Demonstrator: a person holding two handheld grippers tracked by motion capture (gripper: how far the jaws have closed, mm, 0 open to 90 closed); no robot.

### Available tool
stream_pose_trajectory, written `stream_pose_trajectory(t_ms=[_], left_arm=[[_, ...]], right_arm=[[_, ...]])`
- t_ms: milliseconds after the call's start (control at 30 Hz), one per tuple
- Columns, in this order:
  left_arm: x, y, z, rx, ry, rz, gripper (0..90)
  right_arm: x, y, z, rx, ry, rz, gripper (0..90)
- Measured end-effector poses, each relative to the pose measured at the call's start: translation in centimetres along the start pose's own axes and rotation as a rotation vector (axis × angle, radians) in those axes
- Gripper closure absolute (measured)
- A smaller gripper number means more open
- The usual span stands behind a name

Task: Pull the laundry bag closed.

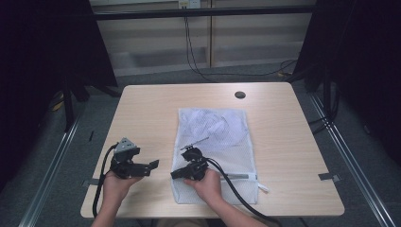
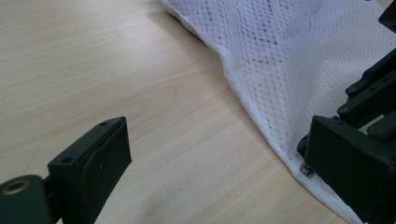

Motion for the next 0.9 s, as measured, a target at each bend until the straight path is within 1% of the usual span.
stream_pose_trajectory(t_ms=[33, 67, 167, 300, 333, 467, 567, 633, 700, 767, 833, 900], left_arm=[[0.0, 0.0, 0.0, 0.0, 0.0, 0.0, 6.5], [0.0, 0.0, 0.0, 0.0, 0.002, -0.001, 6.5], [0.0, 0.0, 0.0, 0.002, 0.003, -0.001, 6.5], [-0.1, 0.0, 0.0, 0.004, 0.004, -0.004, 6.7], [-0.1, 0.0, 0.0, 0.005, 0.011, -0.003, 6.7], [-0.2, 0.0, 0.0, 0.01, 0.013, -0.005, 6.7], [-0.3, 0.0, 0.0, 0.017, 0.018, -0.01, 6.7], [-0.4, 0.0, 0.0, 0.02, 0.03, -0.011, 6.6], [-0.6, 0.0, -0.1, 0.024, 0.038, -0.014, 6.6], [-0.8, 0.0, -0.1, 0.029, 0.048, -0.013, 6.6], [-1.0, 0.0, -0.1, 0.032, 0.06, -0.019, 6.6], [-1.2, -0.1, -0.2, 0.035, 0.068, -0.017, 6.6]], right_arm=[[0.0, 0.0, 0.0, 0.0, 0.0, 0.0, 79.4], [-0.1, 0.0, -0.1, 0.014, 0.009, -0.004, 81.0], [-0.2, 0.0, -0.2, 0.017, 0.01, -0.01, 83.3], [-0.1, 0.0, -0.1, 0.018, 0.011, -0.005, 84.3], [-0.1, 0.0, 0.0, 0.019, 0.013, -0.005, 84.6], [0.1, -0.3, 0.8, -0.009, -0.006, -0.005, 85.6], [0.0, -0.4, 1.4, -0.016, -0.008, -0.004, 86.3], [0.0, -0.5, 1.7, -0.027, -0.015, 0.003, 86.3], [0.1, -0.6, 2.1, -0.042, -0.034, -0.01, 86.4], [0.1, -0.6, 2.3, -0.04, -0.034, -0.011, 86.5], [0.1, -0.7, 2.6, -0.047, -0.04, -0.019, 86.5], [0.0, -0.8, 2.8, -0.059, -0.046, -0.016, 86.5]])
Point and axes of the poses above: each handheld gripper's, and its own axes: z roughly backward along the jaws, y roughly out of its underside, x roughly to its left, the point moved 4 cm from there along -z, roughly forward along the jaws
